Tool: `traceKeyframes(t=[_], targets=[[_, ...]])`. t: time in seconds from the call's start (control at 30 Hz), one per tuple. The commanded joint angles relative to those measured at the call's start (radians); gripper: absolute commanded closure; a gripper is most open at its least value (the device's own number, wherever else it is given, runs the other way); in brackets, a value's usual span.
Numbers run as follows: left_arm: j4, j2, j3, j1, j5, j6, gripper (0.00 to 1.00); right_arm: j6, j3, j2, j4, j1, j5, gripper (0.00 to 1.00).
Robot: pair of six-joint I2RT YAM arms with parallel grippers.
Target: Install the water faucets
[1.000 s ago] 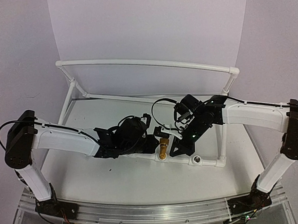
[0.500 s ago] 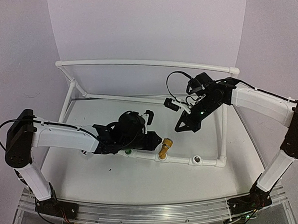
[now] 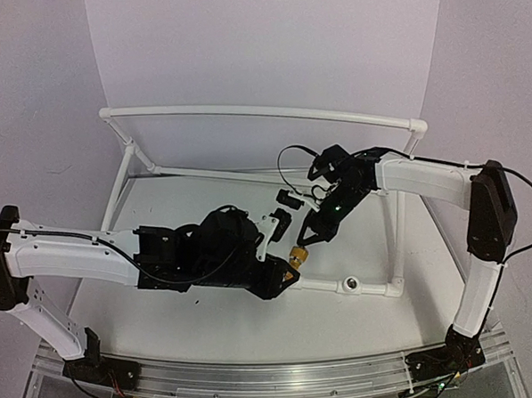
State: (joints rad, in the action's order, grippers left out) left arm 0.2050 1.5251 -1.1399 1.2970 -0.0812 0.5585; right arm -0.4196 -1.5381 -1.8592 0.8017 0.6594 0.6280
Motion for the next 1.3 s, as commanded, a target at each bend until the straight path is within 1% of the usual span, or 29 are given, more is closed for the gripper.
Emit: traceKeyframes(t=[0.0, 0.13, 0.23, 0.47, 0.7, 0.87, 1.1, 1.17, 1.27], targets=[[0.123, 0.047, -0.075, 0.012, -0.068, 0.000, 0.58, 0.018, -0.059, -0.035, -0.007, -0.004, 0.086, 1.00], [0.194, 0.091, -0.133, 0.013, -0.171, 0.018, 0.36, 0.015, -0.056, -0.062, -0.003, -0.002, 0.136, 1.00], [0.243, 0.132, -0.184, 0.012, -0.220, 0.018, 0.32, 0.008, -0.045, -0.073, 0.000, 0.001, 0.164, 1.00], [0.267, 0.198, -0.240, 0.009, -0.214, -0.003, 0.32, 0.014, -0.082, -0.107, -0.009, 0.001, 0.113, 1.00], [0.274, 0.190, -0.203, -0.027, -0.214, 0.046, 0.34, 0.034, -0.121, -0.113, -0.006, -0.003, 0.089, 1.00], [0.268, 0.163, -0.170, -0.054, -0.233, 0.080, 0.36, 0.004, -0.031, -0.039, 0.001, -0.004, 0.074, 1.00], [0.263, 0.155, -0.158, -0.072, -0.221, 0.081, 0.36, -0.024, 0.085, 0.027, 0.031, -0.003, 0.111, 1.00], [0.245, 0.142, -0.146, -0.072, -0.199, 0.065, 0.36, -0.031, 0.112, 0.049, 0.038, -0.003, 0.110, 1.00], [0.138, 0.099, -0.099, -0.054, -0.115, -0.010, 0.36, -0.034, 0.113, 0.073, 0.048, -0.007, 0.089, 1.00]])
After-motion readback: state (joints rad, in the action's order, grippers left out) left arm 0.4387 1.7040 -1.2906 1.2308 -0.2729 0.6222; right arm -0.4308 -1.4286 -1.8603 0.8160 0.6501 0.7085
